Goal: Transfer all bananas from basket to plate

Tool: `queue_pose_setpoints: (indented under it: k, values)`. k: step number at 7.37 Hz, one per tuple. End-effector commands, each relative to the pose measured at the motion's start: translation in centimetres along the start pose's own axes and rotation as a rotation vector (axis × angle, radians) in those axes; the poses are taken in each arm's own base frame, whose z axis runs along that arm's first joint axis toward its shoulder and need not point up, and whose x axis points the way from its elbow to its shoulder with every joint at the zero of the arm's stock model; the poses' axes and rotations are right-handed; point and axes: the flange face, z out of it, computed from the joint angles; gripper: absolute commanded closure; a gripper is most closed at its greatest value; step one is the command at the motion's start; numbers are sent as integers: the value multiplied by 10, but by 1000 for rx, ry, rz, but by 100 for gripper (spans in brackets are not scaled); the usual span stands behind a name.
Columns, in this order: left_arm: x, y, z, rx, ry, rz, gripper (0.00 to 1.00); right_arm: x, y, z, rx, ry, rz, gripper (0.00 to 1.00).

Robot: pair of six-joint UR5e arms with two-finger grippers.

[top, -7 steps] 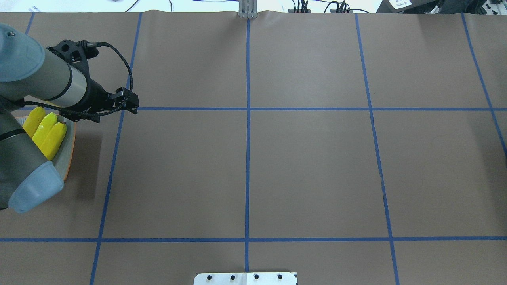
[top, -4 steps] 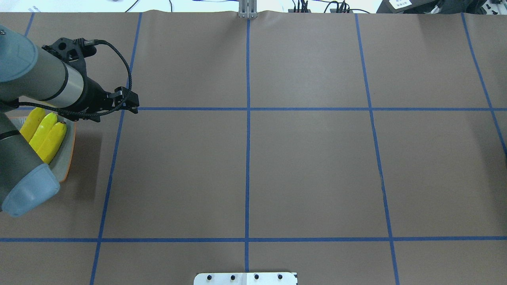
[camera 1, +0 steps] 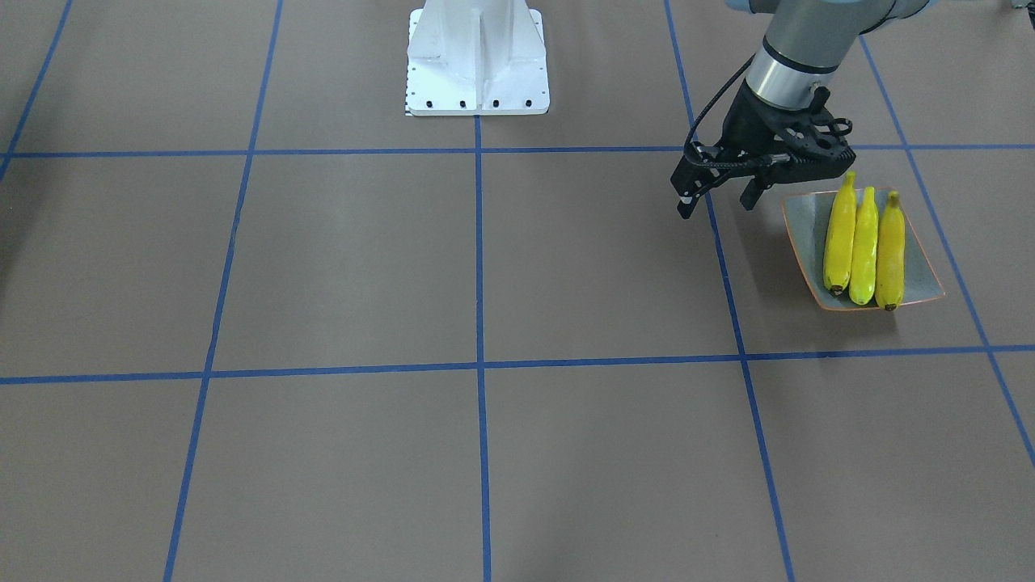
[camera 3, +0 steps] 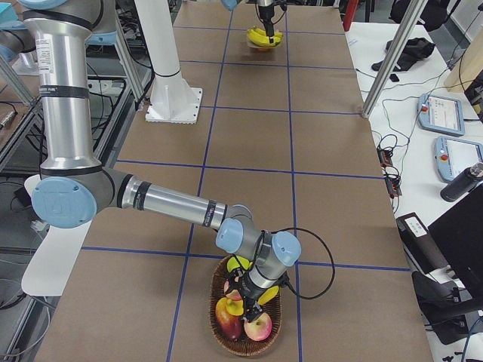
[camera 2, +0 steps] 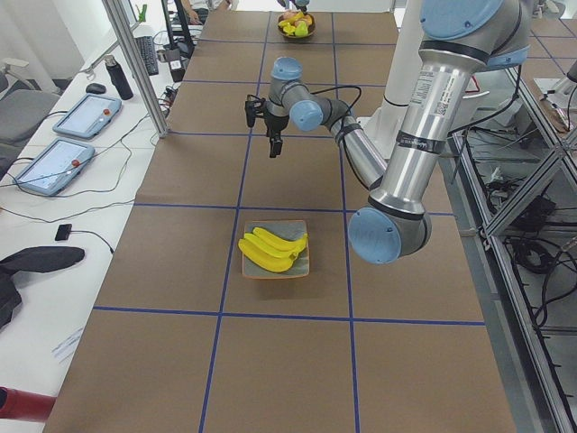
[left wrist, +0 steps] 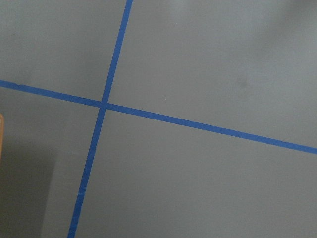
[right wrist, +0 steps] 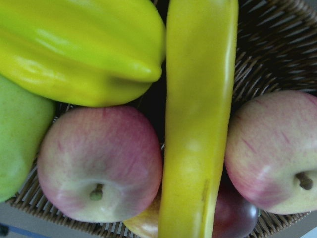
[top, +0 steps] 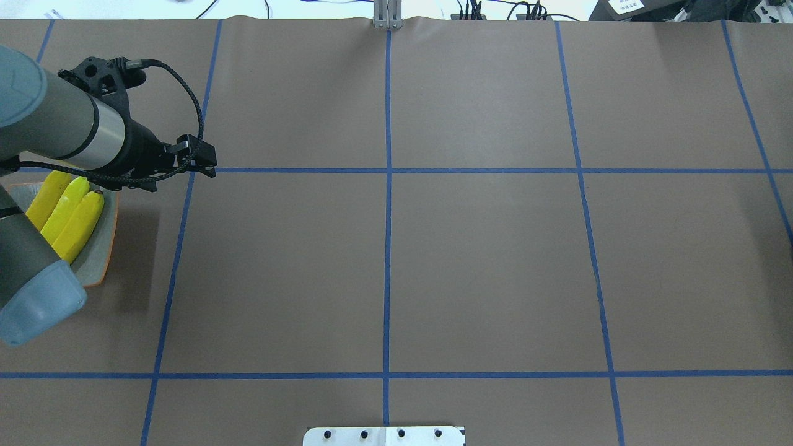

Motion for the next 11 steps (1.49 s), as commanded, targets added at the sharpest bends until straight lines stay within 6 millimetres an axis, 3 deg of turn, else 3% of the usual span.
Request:
queue_pose_setpoints:
  k: [1, 2, 3, 6, 8, 10, 11]
  values:
    - [1, 1, -2, 2, 7, -4, 0, 0, 1, 1, -1, -1, -6, 48]
    - [2, 1, -3, 2, 12, -8, 0, 0, 1, 1, -2, 0, -11, 83]
    - [3, 2, -5, 6, 29, -13, 0, 0, 2, 2, -5, 0, -17, 98]
    - [4, 1, -4, 5, 33, -16, 0, 0, -1, -2, 1, -2, -48, 100]
    - [6, 2, -5, 5, 37, -21, 0, 8, 4, -15, 27, 4, -27, 100]
    - [7, 1, -4, 5, 37, -26, 0, 21, 9, -44, 61, 8, 13, 100]
    - [8, 1, -5, 6, 39, -24, 0, 24, 4, -74, 82, 7, 28, 100]
